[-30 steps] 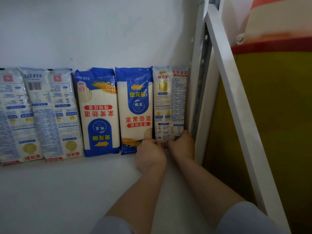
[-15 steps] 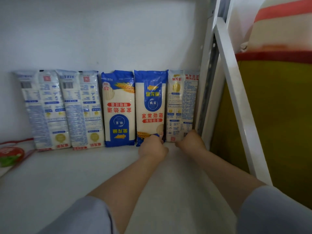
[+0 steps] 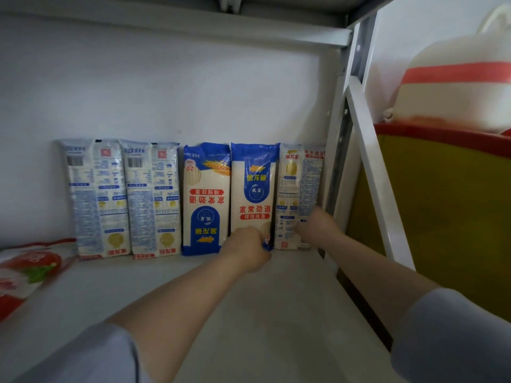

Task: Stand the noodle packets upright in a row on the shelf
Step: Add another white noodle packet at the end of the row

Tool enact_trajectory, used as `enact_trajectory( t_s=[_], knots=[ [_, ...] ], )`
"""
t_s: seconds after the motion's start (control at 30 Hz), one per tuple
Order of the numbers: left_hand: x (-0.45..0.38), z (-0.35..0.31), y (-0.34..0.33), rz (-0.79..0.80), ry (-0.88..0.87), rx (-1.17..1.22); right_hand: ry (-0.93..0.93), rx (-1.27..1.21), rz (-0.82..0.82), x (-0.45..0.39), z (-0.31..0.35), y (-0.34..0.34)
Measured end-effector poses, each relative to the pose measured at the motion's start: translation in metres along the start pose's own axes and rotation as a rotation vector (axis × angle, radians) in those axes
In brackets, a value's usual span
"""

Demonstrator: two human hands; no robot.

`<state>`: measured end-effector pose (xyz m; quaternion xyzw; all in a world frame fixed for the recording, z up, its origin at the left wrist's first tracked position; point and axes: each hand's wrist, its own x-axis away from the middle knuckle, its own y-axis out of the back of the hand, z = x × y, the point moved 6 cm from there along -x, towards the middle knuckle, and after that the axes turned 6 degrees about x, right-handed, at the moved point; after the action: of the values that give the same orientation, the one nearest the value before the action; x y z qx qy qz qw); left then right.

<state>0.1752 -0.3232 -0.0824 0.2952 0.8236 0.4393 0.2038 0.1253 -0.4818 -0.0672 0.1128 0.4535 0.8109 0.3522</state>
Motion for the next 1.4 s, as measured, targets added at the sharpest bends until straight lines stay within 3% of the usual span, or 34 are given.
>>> enact_trajectory(
  t_s=[0.2, 0.5, 0.93, 1.4],
  knots=[
    [-0.031, -0.054, 0.049, -0.218, -0.226, 0.043, -0.054, -0.2, -0.148, -0.019, 0.002, 0.021],
    [-0.107, -0.12, 0.112, -0.512, -0.352, -0.188, -0.133, -0.337, 0.001, -0.015, -0.046, -0.034],
    [-0.142, -0.105, 0.127, -0.507, -0.351, -0.336, -0.132, -0.429, -0.05, -0.039, -0.054, -0.053],
    [-0.142, -0.103, 0.128, -0.498, -0.353, -0.306, -0.229, -0.525, -0.095, -0.035, -0.064, -0.05]
  ],
)
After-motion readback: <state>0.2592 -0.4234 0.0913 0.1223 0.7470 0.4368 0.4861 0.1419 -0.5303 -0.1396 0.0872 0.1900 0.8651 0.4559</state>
